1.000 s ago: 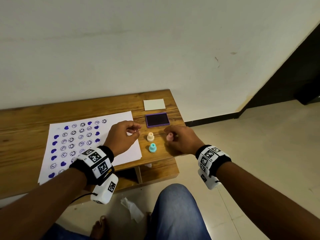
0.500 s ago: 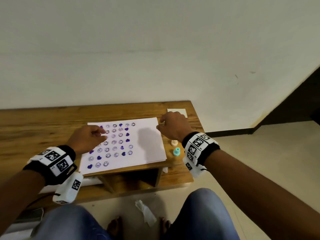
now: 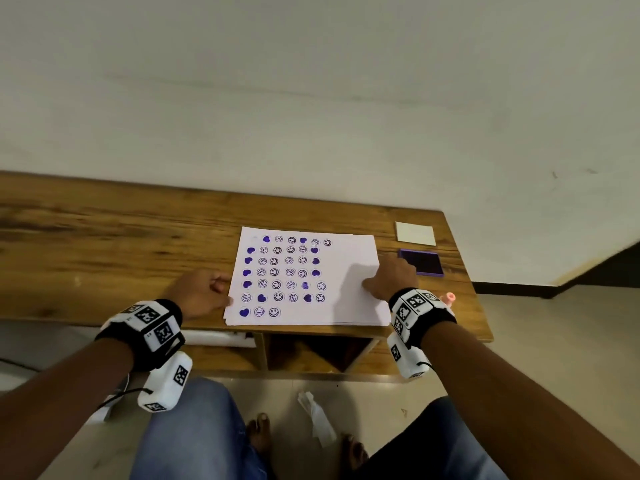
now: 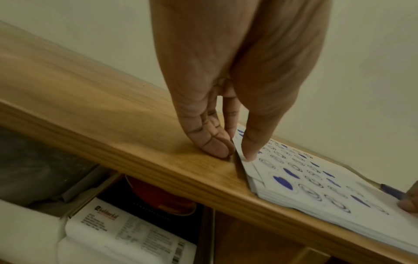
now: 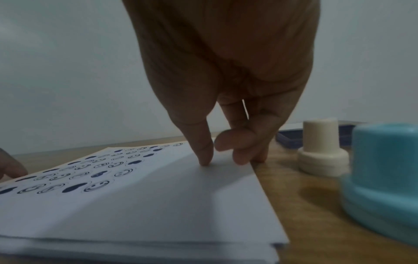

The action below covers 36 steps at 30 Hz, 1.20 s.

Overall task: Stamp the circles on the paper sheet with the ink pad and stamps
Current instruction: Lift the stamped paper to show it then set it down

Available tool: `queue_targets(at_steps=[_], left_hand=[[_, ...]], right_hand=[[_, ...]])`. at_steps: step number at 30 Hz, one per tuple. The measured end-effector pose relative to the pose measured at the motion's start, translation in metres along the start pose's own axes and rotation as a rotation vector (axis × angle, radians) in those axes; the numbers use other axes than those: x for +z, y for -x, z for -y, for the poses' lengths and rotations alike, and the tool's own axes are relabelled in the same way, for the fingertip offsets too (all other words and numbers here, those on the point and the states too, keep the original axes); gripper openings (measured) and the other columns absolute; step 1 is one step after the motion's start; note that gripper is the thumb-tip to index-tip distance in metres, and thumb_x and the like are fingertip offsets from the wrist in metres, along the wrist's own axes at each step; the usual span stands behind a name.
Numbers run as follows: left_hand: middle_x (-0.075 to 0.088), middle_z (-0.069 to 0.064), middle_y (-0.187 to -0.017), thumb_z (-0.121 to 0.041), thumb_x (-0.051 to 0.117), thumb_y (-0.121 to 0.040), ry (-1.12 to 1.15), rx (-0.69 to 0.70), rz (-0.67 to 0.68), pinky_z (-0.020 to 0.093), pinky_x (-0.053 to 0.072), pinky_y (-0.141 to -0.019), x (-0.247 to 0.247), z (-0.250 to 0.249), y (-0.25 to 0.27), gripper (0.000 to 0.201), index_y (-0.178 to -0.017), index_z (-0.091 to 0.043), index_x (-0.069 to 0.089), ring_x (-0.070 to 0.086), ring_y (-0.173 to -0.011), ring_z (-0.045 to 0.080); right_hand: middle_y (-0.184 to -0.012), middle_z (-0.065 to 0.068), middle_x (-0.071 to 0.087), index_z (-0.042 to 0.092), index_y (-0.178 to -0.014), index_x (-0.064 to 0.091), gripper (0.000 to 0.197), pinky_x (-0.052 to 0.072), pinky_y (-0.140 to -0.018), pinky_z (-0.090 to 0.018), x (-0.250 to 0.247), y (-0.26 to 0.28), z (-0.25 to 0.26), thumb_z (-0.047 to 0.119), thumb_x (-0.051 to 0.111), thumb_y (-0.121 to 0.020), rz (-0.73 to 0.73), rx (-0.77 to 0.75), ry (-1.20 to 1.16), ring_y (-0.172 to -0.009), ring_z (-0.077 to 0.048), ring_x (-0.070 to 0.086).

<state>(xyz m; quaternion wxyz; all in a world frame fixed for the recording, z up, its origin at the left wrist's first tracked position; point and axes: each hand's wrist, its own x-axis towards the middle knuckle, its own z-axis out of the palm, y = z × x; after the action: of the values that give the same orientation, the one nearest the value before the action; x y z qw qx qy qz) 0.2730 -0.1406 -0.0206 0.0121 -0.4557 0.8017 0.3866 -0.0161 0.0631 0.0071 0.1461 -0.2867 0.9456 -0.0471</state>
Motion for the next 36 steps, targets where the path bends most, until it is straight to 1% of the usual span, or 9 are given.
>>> queue_targets(at_steps=[4,10,13,15,22,24,28,33,36], left_hand=[[0.065,-0.001,-0.085,-0.006,0.080,-0.068,0.029,0.007,-0.012,0.036,0.052,-0.086,0.001,-0.002,0.000,0.050,-0.114,-0.016,0.065,0.063,-0.081,0.016],[0.067,0.000,-0.087,-0.007,0.082,-0.067,0.015,0.012,-0.022,0.036,0.053,-0.085,0.001,-0.003,0.001,0.050,-0.113,-0.015,0.064,0.064,-0.084,0.017],[0.067,0.001,-0.089,-0.007,0.081,-0.067,0.024,0.009,-0.027,0.031,0.051,-0.079,0.001,-0.003,0.001,0.050,-0.113,-0.015,0.064,0.063,-0.084,0.015],[0.067,0.001,-0.090,-0.007,0.081,-0.068,0.031,0.004,-0.023,0.032,0.052,-0.081,0.001,-0.003,0.001,0.049,-0.113,-0.015,0.063,0.063,-0.085,0.015],[0.066,0.003,-0.093,-0.007,0.080,-0.070,0.032,0.006,-0.009,0.025,0.047,-0.069,0.002,-0.005,0.001,0.049,-0.114,-0.016,0.061,0.062,-0.085,0.015],[0.066,0.003,-0.093,-0.007,0.081,-0.069,0.033,0.002,-0.008,0.026,0.048,-0.071,0.002,-0.004,0.001,0.049,-0.114,-0.016,0.061,0.062,-0.085,0.016],[0.066,0.003,-0.090,-0.007,0.081,-0.067,0.047,-0.007,0.004,0.037,0.054,-0.084,0.001,-0.003,-0.001,0.051,-0.114,-0.016,0.062,0.064,-0.087,0.019],[0.065,0.000,-0.087,-0.010,0.082,-0.068,0.029,-0.009,-0.003,0.038,0.054,-0.084,0.000,0.000,-0.001,0.049,-0.112,-0.019,0.062,0.063,-0.084,0.017],[0.065,0.000,-0.088,-0.012,0.080,-0.070,0.014,-0.009,0.000,0.037,0.053,-0.084,0.001,-0.002,0.001,0.047,-0.113,-0.019,0.062,0.063,-0.084,0.017]], right_hand=[[-0.108,-0.012,0.070,0.008,-0.103,0.066,0.030,0.047,-0.074,-0.033,0.001,0.000,-0.002,0.029,0.073,-0.083,-0.029,0.034,-0.073,-0.101,-0.034,0.066],[-0.091,-0.009,0.073,0.012,-0.086,0.073,0.010,0.054,-0.073,-0.032,-0.001,0.003,-0.005,0.020,0.073,-0.079,-0.134,0.062,-0.208,-0.087,-0.032,0.069],[-0.087,-0.006,0.074,0.015,-0.084,0.075,0.009,0.054,-0.073,-0.031,-0.005,0.004,-0.005,0.022,0.077,-0.079,-0.148,0.087,-0.306,-0.084,-0.028,0.069],[-0.084,-0.004,0.073,0.017,-0.081,0.075,0.006,0.050,-0.069,-0.029,-0.008,0.006,-0.005,0.023,0.076,-0.079,-0.153,0.103,-0.343,-0.080,-0.026,0.068],[-0.075,0.002,0.069,0.021,-0.075,0.073,0.005,0.047,-0.064,-0.027,-0.020,0.020,-0.002,0.023,0.070,-0.077,-0.230,0.079,-0.331,-0.073,-0.023,0.065],[-0.074,0.004,0.069,0.021,-0.072,0.072,0.006,0.047,-0.062,-0.026,-0.021,0.023,-0.002,0.023,0.069,-0.076,-0.255,0.073,-0.341,-0.072,-0.022,0.064],[-0.082,0.005,0.069,0.021,-0.082,0.071,0.005,0.047,-0.069,-0.028,-0.023,0.024,-0.004,0.026,0.069,-0.082,-0.244,0.001,-0.435,-0.079,-0.020,0.063],[-0.096,0.003,0.069,0.022,-0.105,0.067,0.016,0.051,-0.077,-0.031,-0.021,0.023,-0.006,0.028,0.068,-0.090,-0.236,-0.156,-0.522,-0.089,-0.017,0.064],[-0.103,-0.001,0.074,0.021,-0.115,0.069,0.026,0.058,-0.086,-0.041,-0.022,0.022,-0.009,0.027,0.070,-0.090,-0.196,-0.180,-0.585,-0.095,-0.019,0.068]])
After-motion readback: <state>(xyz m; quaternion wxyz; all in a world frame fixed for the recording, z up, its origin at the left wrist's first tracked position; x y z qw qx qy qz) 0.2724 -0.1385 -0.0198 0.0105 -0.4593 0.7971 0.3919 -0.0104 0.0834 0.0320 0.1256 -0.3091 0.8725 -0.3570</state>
